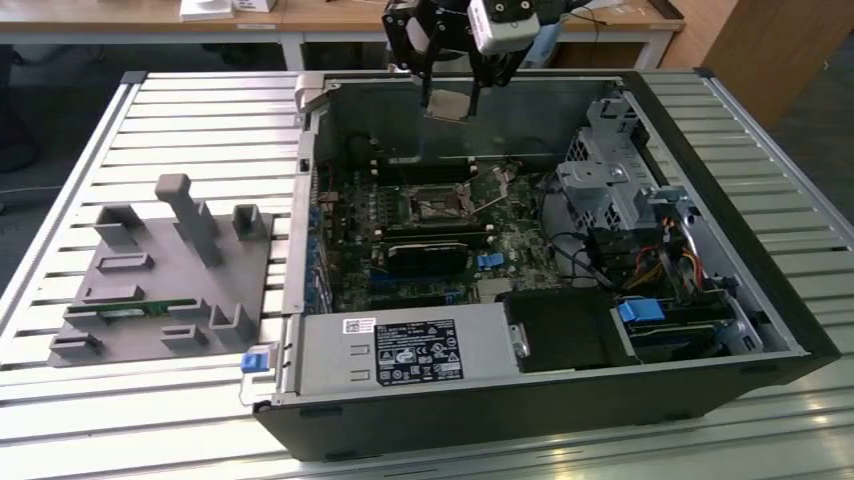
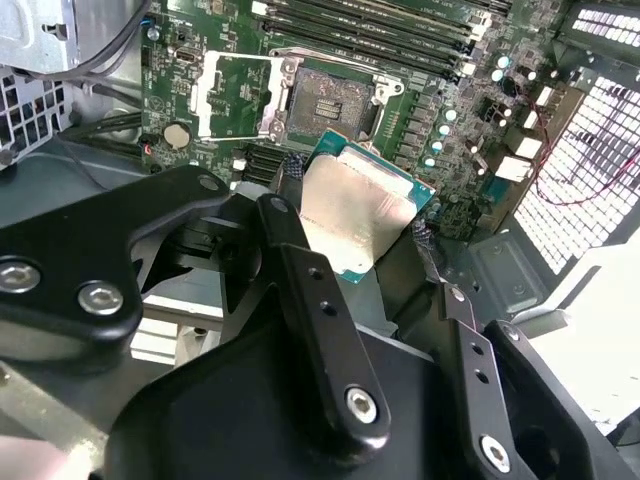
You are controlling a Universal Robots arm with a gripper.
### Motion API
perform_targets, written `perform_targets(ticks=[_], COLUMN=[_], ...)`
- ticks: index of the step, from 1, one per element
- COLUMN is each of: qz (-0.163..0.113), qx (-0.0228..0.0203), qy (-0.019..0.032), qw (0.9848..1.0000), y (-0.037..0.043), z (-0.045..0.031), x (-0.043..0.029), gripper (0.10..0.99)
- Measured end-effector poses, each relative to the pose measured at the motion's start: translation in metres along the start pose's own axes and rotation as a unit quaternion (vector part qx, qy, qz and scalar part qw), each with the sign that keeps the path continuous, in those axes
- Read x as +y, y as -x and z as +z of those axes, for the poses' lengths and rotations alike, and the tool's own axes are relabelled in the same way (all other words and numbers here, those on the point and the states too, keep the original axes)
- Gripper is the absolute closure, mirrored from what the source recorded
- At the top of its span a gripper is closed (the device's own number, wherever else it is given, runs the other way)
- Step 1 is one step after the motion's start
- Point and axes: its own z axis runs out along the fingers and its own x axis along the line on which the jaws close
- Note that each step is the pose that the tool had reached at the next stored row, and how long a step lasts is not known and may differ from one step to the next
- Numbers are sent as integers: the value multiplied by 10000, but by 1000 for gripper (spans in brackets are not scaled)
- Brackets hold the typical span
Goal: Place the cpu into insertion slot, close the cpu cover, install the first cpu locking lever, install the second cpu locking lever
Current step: 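Place the cpu into insertion slot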
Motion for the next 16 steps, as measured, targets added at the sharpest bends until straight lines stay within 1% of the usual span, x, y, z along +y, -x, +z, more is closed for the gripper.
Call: perform_targets(ticks=[16], qz=[208], qx=[-18], qy=[4], qw=[9998], y=[-10], z=[1], x=[-3], gripper=[545])
